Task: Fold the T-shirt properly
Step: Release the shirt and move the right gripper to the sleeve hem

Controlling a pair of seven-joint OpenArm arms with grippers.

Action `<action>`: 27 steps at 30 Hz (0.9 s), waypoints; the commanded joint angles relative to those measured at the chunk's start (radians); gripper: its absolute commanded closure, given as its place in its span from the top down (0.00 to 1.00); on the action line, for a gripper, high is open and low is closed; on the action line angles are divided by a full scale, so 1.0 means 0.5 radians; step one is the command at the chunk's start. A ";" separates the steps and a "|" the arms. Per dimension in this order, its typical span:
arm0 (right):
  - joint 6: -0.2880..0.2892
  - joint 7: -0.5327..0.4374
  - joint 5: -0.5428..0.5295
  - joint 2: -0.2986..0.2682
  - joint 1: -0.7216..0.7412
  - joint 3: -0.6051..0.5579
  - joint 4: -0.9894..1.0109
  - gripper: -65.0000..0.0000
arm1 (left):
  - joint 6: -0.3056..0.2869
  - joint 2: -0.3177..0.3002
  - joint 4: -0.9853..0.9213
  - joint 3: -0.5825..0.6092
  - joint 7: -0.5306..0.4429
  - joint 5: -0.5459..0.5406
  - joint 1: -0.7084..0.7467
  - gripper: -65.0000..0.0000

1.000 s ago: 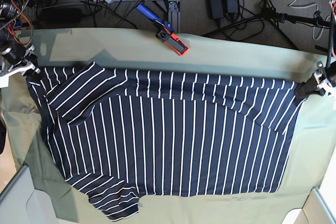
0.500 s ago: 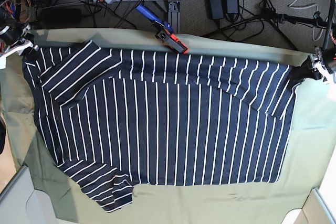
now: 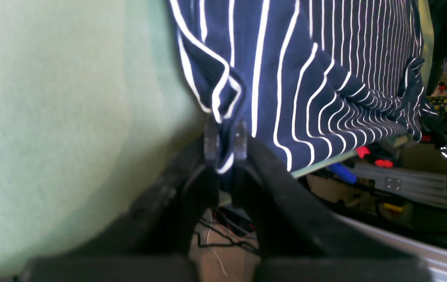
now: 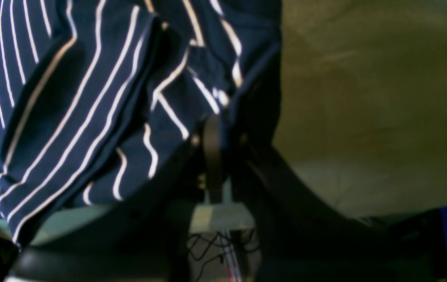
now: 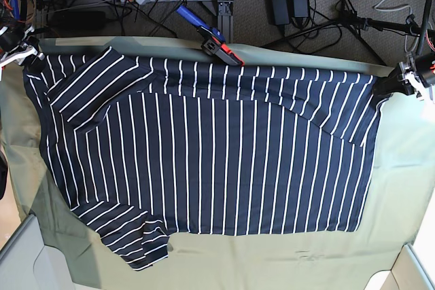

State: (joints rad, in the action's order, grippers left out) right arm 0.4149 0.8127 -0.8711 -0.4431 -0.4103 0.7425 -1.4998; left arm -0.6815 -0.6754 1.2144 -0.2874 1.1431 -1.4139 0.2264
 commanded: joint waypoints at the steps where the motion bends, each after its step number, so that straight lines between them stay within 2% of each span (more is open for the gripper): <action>1: 0.063 -0.076 0.018 -0.054 -0.005 0.035 -0.027 0.00 | -0.033 -0.056 0.025 -0.042 -0.042 -0.019 -0.010 0.23; 2: 0.063 -0.101 0.037 -0.054 -0.005 0.035 -0.027 0.01 | -0.033 -0.057 0.025 -0.049 -0.042 -0.018 -0.010 0.33; 4: 0.063 -0.108 0.053 -0.054 -0.003 0.035 -0.027 0.33 | -0.033 -0.057 0.025 -0.071 -0.034 -0.019 -0.010 0.46; 6: 0.063 -0.108 0.085 -0.054 0.000 0.035 -0.027 0.61 | -0.033 -0.056 0.038 -0.087 -0.018 -0.020 -0.009 0.47; 7: 0.063 -0.108 0.090 -0.055 0.000 0.035 -0.027 0.68 | -0.033 -0.057 0.044 -0.091 -0.010 -0.020 -0.009 0.47; 16: 0.062 -0.157 0.067 -0.061 0.089 0.172 -0.076 0.68 | -0.033 -0.056 0.245 -0.095 0.042 -0.031 0.014 0.47; 23: 0.051 -0.143 0.209 -0.141 0.542 0.130 -0.034 0.68 | -0.033 -0.056 0.710 -0.095 0.056 -0.018 0.024 0.47; 27: 0.008 -0.189 0.354 -0.208 0.894 -0.075 0.211 0.68 | -0.033 -0.056 0.930 -0.095 0.020 0.062 0.024 0.47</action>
State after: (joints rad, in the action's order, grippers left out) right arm 0.4103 0.7422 -0.6804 -0.5251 0.0212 0.6991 -1.3769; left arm -0.6819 -0.6815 1.6665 -0.3229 1.1740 -1.3624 0.2459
